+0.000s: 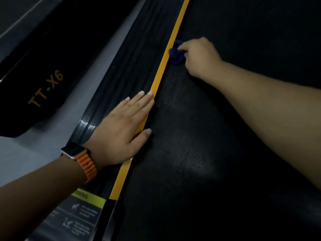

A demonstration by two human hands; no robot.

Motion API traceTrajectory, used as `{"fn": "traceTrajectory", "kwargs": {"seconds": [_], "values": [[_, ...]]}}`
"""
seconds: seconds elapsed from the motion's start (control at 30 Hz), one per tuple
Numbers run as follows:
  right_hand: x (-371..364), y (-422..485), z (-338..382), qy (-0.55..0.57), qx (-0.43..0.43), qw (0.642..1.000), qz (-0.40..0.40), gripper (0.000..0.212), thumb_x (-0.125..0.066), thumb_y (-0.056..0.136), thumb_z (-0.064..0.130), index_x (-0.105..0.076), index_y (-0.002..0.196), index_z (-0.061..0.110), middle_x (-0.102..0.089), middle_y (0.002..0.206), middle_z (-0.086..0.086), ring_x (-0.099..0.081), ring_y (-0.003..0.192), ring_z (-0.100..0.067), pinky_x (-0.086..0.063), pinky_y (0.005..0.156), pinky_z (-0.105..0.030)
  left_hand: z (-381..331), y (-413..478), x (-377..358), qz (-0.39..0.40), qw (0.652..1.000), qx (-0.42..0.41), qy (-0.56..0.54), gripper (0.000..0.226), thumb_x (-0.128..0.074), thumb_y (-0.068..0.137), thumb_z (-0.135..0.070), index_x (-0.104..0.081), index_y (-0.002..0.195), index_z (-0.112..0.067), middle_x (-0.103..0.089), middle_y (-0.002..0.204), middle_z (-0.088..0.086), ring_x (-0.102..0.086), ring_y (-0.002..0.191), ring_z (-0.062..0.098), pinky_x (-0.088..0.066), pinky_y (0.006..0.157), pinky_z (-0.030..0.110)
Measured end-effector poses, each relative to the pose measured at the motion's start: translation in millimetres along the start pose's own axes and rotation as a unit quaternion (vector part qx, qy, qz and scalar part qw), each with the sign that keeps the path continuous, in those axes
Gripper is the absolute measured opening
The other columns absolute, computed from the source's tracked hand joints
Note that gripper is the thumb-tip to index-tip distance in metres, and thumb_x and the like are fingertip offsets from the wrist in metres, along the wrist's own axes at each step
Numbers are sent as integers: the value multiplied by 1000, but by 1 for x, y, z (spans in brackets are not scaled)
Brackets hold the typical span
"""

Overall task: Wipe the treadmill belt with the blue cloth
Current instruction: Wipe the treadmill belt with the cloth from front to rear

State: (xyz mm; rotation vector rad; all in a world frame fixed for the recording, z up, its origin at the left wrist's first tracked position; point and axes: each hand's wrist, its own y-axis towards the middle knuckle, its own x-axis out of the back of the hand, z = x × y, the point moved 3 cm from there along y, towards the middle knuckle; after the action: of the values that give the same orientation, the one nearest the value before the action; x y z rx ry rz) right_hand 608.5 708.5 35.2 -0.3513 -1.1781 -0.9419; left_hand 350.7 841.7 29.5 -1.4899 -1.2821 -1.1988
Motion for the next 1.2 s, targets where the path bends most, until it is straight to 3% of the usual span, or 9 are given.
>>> {"fn": "traceTrajectory", "kwargs": {"seconds": [0.07, 0.17, 0.27, 0.37, 0.53, 0.73, 0.97, 1.1, 1.2], "values": [[-4, -24, 23, 5, 13, 1000, 11, 34, -52, 92, 5, -67, 119, 21, -63, 125, -4, -59, 113, -27, -47, 99, -35, 0, 0, 1, -2, 1000, 3, -5, 74, -37, 100, -49, -22, 163, -14, -11, 173, -2, -3, 159, 10, -13, 129, 49], [2, -106, 58, 46, 171, 982, 58, 26, -54, 90, 6, -70, 109, 16, -66, 115, -6, -61, 109, -28, -51, 91, -45, 0, 0, -1, -1, 1000, 4, -2, 75, -37, 100, -49, -23, 163, -13, -12, 173, 1, -5, 160, 13, -16, 128, 50], [12, -114, 46, 67, 246, 961, 110, 31, -58, 93, 8, -70, 120, 19, -65, 129, -2, -57, 121, -19, -45, 104, -35, 0, -2, 0, -3, 1000, 0, 5, 75, -36, 100, -50, -22, 164, -13, -12, 173, 1, -5, 160, 13, -18, 128, 52], [6, -42, 9, -13, 183, 981, 64, 35, -53, 95, 20, -63, 126, 32, -64, 128, 0, -61, 112, -22, -48, 101, -38, 1, 0, -1, -8, 1000, -2, 1, 74, -36, 100, -50, -22, 163, -14, -12, 173, 0, -4, 159, 12, -16, 128, 51], [-4, -28, 17, -20, 61, 998, 5, 33, -52, 92, 7, -69, 117, 20, -67, 116, -11, -62, 105, -33, -52, 90, -45, 1, 1, -1, -14, 1000, 1, -6, 73, -37, 101, -48, -25, 163, -12, -15, 172, 1, -6, 159, 13, -15, 129, 50], [7, -174, 66, 82, 337, 925, 157, 38, -65, 86, 4, -68, 120, 19, -65, 129, -2, -56, 126, -23, -46, 106, -38, 0, -1, -1, -10, 1000, -6, 0, 74, -37, 99, -47, -24, 163, -12, -13, 172, 1, -5, 160, 13, -15, 129, 50], [6, -35, 0, -14, 25, 1000, -1, 30, -53, 93, 8, -70, 114, 20, -66, 114, -11, -63, 102, -33, -53, 88, -45, 1, 1, 1, -10, 1000, -1, -8, 76, -39, 97, -46, -25, 162, -11, -15, 172, 1, -6, 159, 13, -11, 130, 46], [1, -157, 74, 65, 186, 977, 83, 39, -65, 76, 2, -71, 111, 20, -67, 114, -5, -63, 108, -30, -53, 93, -46, 0, 1, 2, -2, 1000, 3, -11, 79, -40, 93, -46, -26, 162, -11, -15, 171, 2, -8, 159, 14, -8, 129, 43], [5, -238, 97, 119, 298, 930, 179, 53, -70, 75, -1, -66, 125, 18, -60, 136, -4, -49, 133, -23, -41, 110, -43, -1, 0, 2, 8, 1000, 7, -11, 81, -39, 90, -47, -25, 162, -12, -14, 171, 1, -7, 159, 14, -8, 129, 43]]}}
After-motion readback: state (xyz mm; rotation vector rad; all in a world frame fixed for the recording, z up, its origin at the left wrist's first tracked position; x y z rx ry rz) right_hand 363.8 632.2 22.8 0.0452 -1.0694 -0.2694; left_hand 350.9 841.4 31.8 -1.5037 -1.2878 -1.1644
